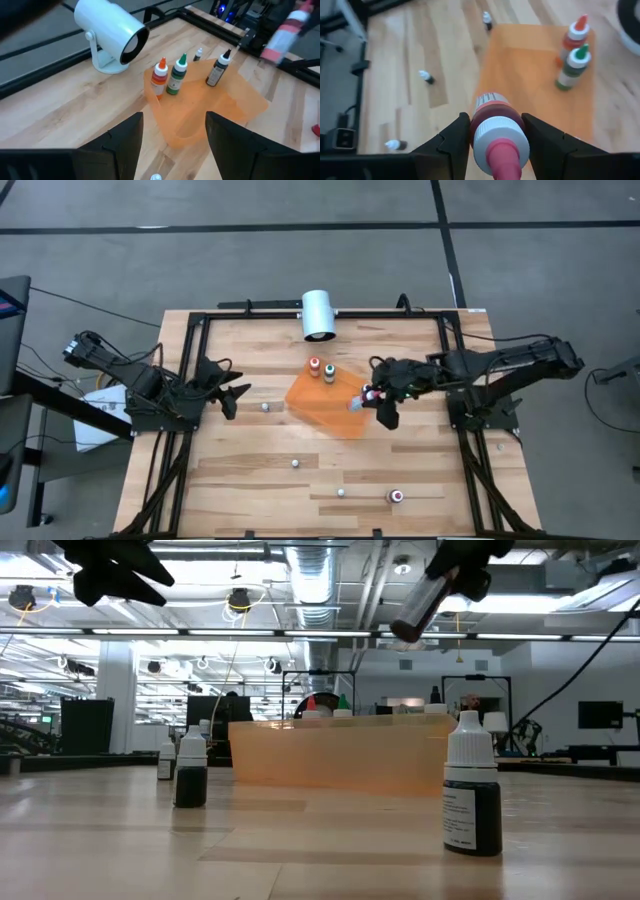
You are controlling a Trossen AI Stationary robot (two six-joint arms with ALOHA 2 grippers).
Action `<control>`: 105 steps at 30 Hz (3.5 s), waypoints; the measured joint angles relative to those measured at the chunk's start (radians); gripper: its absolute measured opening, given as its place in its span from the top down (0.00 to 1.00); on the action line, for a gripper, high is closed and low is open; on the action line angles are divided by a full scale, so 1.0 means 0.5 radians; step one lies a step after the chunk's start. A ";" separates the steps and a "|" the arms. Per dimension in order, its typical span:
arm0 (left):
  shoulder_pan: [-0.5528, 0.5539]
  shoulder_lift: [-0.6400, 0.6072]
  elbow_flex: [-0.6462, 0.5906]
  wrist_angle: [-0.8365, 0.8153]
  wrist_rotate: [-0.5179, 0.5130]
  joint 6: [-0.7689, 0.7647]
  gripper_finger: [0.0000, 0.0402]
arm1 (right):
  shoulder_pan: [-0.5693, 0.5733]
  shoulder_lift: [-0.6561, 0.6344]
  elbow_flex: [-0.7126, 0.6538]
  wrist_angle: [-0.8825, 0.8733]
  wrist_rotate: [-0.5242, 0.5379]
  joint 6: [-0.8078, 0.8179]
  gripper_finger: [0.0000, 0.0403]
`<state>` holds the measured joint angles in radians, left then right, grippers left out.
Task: Pick & Place food coloring
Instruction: Put the pink food coloring bottle into the bin, then put the red food coloring bottle into the bin
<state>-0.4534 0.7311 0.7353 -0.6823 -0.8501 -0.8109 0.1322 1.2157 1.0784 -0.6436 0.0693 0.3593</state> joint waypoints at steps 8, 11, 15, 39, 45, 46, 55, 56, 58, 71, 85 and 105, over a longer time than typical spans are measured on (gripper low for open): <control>0.000 -0.164 0.000 0.001 0.011 0.189 0.49 | -0.171 0.201 0.231 -0.184 -0.001 -0.174 0.62; 0.000 -0.228 -0.078 0.095 0.031 0.233 0.49 | -0.235 0.282 0.306 -0.196 -0.038 -0.246 0.61; 0.011 -0.397 -0.332 0.422 0.132 0.336 0.49 | -0.301 0.412 0.400 -0.265 -0.053 -0.322 0.59; 0.182 -1.029 -0.895 0.702 0.385 0.451 0.49 | -0.494 1.032 0.562 -0.476 -0.075 -0.640 0.61; 0.182 -1.029 -0.895 0.702 0.382 0.445 0.49 | -0.494 1.160 0.696 -0.479 -0.026 -0.761 0.59; 0.182 -1.029 -0.895 0.702 0.382 0.445 0.49 | -0.497 1.177 0.712 -0.493 -0.023 -0.783 0.59; 0.182 -1.029 -0.895 0.697 0.383 0.427 0.49 | -0.505 1.341 0.738 -0.619 0.091 -0.847 0.61; 0.182 -1.029 -0.895 0.696 0.382 0.427 0.49 | -0.505 1.353 0.738 -0.616 0.094 -0.847 0.61; 0.182 -1.029 -0.895 0.688 0.381 0.422 0.49 | -0.504 1.370 0.738 -0.624 0.097 -0.847 0.60; 0.182 -1.029 -0.895 0.665 0.380 0.386 0.49 | -0.505 1.378 0.737 -0.580 0.130 -0.842 0.55; 0.181 -1.029 -0.895 0.665 0.377 0.388 0.49 | -0.549 1.353 0.889 -0.617 0.137 -0.840 0.56; 0.180 -1.028 -0.894 0.580 0.376 0.451 0.49 | -0.526 0.837 0.999 -0.689 0.136 -0.863 0.56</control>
<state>-0.3634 0.2173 0.2882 -0.3925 -0.6623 -0.5855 -0.1306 1.6342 1.5779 -0.9878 0.1371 -0.0722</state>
